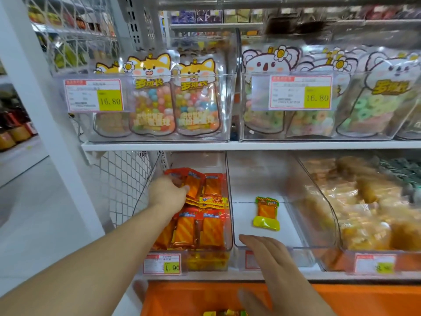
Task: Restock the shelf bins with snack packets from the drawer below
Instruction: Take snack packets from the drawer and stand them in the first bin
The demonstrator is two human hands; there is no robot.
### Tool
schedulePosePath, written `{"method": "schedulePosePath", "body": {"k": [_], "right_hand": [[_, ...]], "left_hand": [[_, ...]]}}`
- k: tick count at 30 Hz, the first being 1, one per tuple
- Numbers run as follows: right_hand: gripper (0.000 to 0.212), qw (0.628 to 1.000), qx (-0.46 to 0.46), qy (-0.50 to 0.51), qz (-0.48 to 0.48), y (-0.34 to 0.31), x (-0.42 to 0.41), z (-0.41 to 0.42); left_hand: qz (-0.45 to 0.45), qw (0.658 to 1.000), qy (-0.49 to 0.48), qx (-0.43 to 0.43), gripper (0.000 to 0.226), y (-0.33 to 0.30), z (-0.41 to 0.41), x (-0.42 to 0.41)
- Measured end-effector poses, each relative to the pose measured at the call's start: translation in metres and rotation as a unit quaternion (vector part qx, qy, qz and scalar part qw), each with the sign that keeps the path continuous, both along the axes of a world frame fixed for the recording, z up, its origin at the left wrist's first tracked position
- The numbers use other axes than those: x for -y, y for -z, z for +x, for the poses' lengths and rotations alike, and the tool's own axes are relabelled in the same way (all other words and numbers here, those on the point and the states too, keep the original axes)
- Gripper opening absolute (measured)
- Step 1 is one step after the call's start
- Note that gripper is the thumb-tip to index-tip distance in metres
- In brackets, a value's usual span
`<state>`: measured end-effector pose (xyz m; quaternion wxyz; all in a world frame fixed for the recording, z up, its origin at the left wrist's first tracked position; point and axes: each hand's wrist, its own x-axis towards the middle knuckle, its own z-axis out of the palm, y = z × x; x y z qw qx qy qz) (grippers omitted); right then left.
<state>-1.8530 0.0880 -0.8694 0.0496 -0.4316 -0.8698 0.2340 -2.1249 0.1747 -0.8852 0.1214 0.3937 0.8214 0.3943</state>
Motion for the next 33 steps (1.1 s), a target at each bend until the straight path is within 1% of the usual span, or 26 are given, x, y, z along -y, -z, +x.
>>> {"method": "schedulePosePath", "body": {"k": [3, 4, 6, 8, 10, 11, 13, 14, 15, 17, 19, 20, 21, 23, 26, 31, 33], "right_hand": [[0.091, 1.0, 0.005, -0.006, 0.001, 0.002, -0.001, -0.001], [0.093, 1.0, 0.004, -0.006, 0.008, 0.003, -0.001, 0.0], [0.105, 1.0, 0.001, -0.003, 0.022, 0.005, -0.002, 0.0], [0.106, 1.0, 0.004, -0.006, 0.026, 0.007, -0.003, 0.001], [0.109, 1.0, -0.003, -0.011, 0.028, 0.005, -0.002, 0.001], [0.107, 1.0, -0.003, -0.01, 0.028, 0.004, -0.001, 0.002], [0.097, 1.0, -0.012, -0.002, 0.016, 0.003, -0.001, 0.002], [0.094, 1.0, -0.021, 0.0, 0.008, 0.002, 0.0, 0.002], [0.096, 1.0, -0.027, -0.002, 0.005, 0.001, 0.0, 0.002], [0.103, 1.0, -0.025, -0.005, 0.003, -0.001, 0.001, 0.002], [0.097, 1.0, -0.028, -0.004, -0.003, 0.0, 0.002, 0.002], [0.094, 0.999, -0.033, -0.004, -0.003, 0.0, 0.002, 0.003], [0.096, 0.999, -0.036, -0.005, 0.0, 0.001, 0.002, 0.003], [0.105, 0.999, -0.035, -0.004, 0.009, 0.001, 0.001, 0.002], [0.11, 1.0, -0.029, 0.001, 0.01, 0.002, 0.001, 0.001], [0.105, 1.0, -0.027, -0.002, 0.015, 0.003, 0.0, 0.001], [0.102, 0.999, -0.028, -0.004, 0.018, 0.003, -0.001, 0.001]], "left_hand": [[-0.004, 0.998, 0.017, -0.055, 0.031, 0.004, -0.002, 0.0], [-0.01, 0.996, 0.022, -0.081, 0.029, 0.005, -0.003, 0.0], [-0.027, 0.991, 0.03, -0.125, 0.027, 0.007, -0.001, 0.002], [-0.042, 0.987, 0.04, -0.153, 0.028, 0.007, 0.003, 0.004], [-0.04, 0.983, 0.047, -0.172, 0.029, 0.007, 0.005, 0.008], [-0.029, 0.982, 0.052, -0.182, 0.03, 0.008, 0.005, 0.01], [-0.01, 0.976, 0.073, -0.205, 0.031, 0.006, 0.005, 0.015], [-0.009, 0.973, 0.094, -0.21, 0.034, 0.004, 0.005, 0.018], [-0.019, 0.97, 0.121, -0.21, 0.038, 0.002, 0.006, 0.021], [-0.071, 0.958, 0.173, -0.216, 0.049, -0.002, 0.006, 0.027], [-0.127, 0.938, 0.204, -0.249, 0.062, -0.003, 0.003, 0.03], [-0.136, 0.928, 0.212, -0.275, 0.066, -0.002, 0.0, 0.031], [-0.134, 0.92, 0.216, -0.3, 0.066, 0.0, -0.002, 0.031], [-0.119, 0.908, 0.215, -0.339, 0.062, 0.004, -0.005, 0.029], [-0.109, 0.898, 0.208, -0.373, 0.054, 0.008, -0.006, 0.022], [-0.084, 0.909, 0.185, -0.364, 0.047, 0.016, -0.004, 0.012], [-0.082, 0.907, 0.188, -0.369, 0.048, 0.019, -0.003, 0.009]]}}
